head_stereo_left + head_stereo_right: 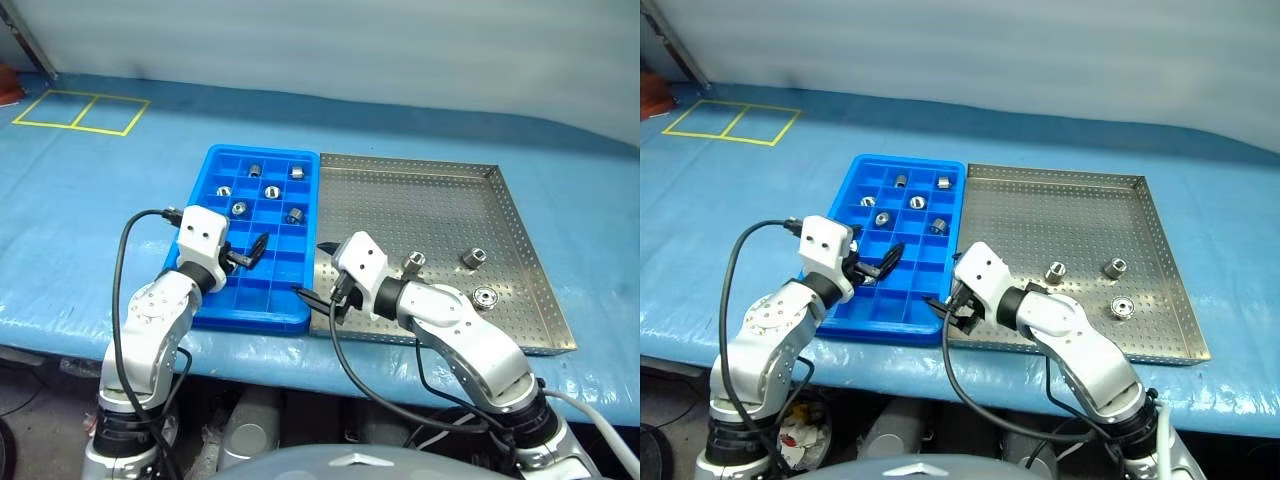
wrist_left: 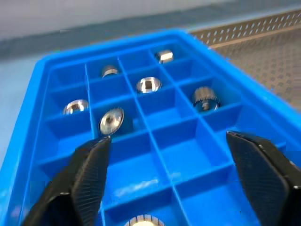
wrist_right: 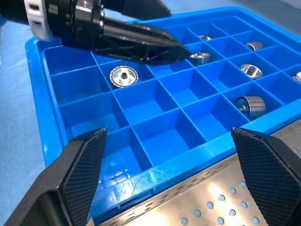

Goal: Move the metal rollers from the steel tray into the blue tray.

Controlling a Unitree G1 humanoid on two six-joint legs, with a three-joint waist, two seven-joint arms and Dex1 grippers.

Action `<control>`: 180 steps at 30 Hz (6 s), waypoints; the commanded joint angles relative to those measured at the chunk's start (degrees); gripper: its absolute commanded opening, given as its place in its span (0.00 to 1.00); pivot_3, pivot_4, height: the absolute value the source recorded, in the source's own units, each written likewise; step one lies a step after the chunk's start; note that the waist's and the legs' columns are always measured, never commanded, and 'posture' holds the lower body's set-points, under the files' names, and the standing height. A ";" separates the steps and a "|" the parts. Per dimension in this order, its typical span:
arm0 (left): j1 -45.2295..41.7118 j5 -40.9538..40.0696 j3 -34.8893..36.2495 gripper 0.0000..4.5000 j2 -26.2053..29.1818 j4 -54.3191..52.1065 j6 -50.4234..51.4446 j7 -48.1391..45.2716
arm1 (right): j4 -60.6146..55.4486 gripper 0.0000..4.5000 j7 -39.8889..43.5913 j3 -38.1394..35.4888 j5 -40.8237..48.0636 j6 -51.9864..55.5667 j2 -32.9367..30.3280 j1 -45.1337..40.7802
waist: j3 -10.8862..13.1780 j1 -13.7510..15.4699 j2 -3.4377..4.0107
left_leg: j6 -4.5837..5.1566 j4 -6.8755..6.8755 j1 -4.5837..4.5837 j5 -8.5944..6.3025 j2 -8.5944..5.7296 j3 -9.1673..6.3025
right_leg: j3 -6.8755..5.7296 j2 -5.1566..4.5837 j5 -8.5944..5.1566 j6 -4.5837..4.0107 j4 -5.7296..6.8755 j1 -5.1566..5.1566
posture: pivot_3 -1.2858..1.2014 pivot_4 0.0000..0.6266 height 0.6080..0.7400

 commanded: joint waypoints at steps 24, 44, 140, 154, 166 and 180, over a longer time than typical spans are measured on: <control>-36.83 5.33 -22.74 1.00 -14.00 49.30 -16.02 -16.18 | -21.50 1.00 -14.11 -18.14 -2.29 7.36 -0.46 27.02 | -0.01 -7.78 0.01 | 0.03 0.13 0.05 0.01 -0.20 0.00 | 0.15 0.29 0.00 0.02 0.08 0.06 | 0.49 0.24 1.00; -44.01 14.05 -21.55 0.92 -26.39 82.84 -31.51 -10.10 | -21.82 1.00 -16.53 -16.57 -2.62 6.91 1.36 26.63 | -0.01 -9.16 0.00 | 0.04 0.10 0.01 0.00 -0.21 0.02 | 0.21 0.29 0.02 0.06 0.05 0.01 | 0.47 0.24 1.00; 4.11 -0.76 2.74 0.99 6.05 -8.77 10.34 1.18 | 6.61 1.00 5.71 4.60 -4.15 -6.03 5.01 -5.98 | 0.00 12.75 -0.07 | -0.38 0.03 -0.65 -0.16 0.02 0.27 | -0.29 0.35 -0.15 -0.22 0.10 -0.80 | 0.66 0.24 1.00; -6.58 -1.69 -4.80 0.99 0.47 2.00 -1.90 -2.00 | -6.83 1.00 -7.36 -9.50 -5.61 3.43 3.70 7.74 | -0.04 7.02 -0.09 | -0.36 0.22 -0.78 -0.13 -0.05 0.23 | -0.24 0.32 -0.09 -0.14 0.09 -0.72 | 0.56 0.24 1.00; -10.79 -1.09 -13.01 0.99 -3.30 8.84 -7.68 -5.94 | -10.72 1.00 -18.80 -17.22 -8.75 13.35 8.25 11.80 | -0.04 -5.63 -0.05 | -0.26 0.15 0.09 -0.09 -0.03 0.03 | -0.14 0.37 -0.13 -0.21 0.14 0.11 | 0.52 0.24 1.00; -9.42 -1.66 -15.86 0.99 -4.24 8.97 -7.63 -7.49 | 13.36 1.00 -41.42 -25.93 -17.89 9.48 26.40 -2.38 | -0.08 -7.82 0.01 | -0.22 0.07 0.14 -0.05 -0.07 0.03 | 0.17 0.40 -0.06 -0.11 0.23 0.02 | 0.51 0.24 1.00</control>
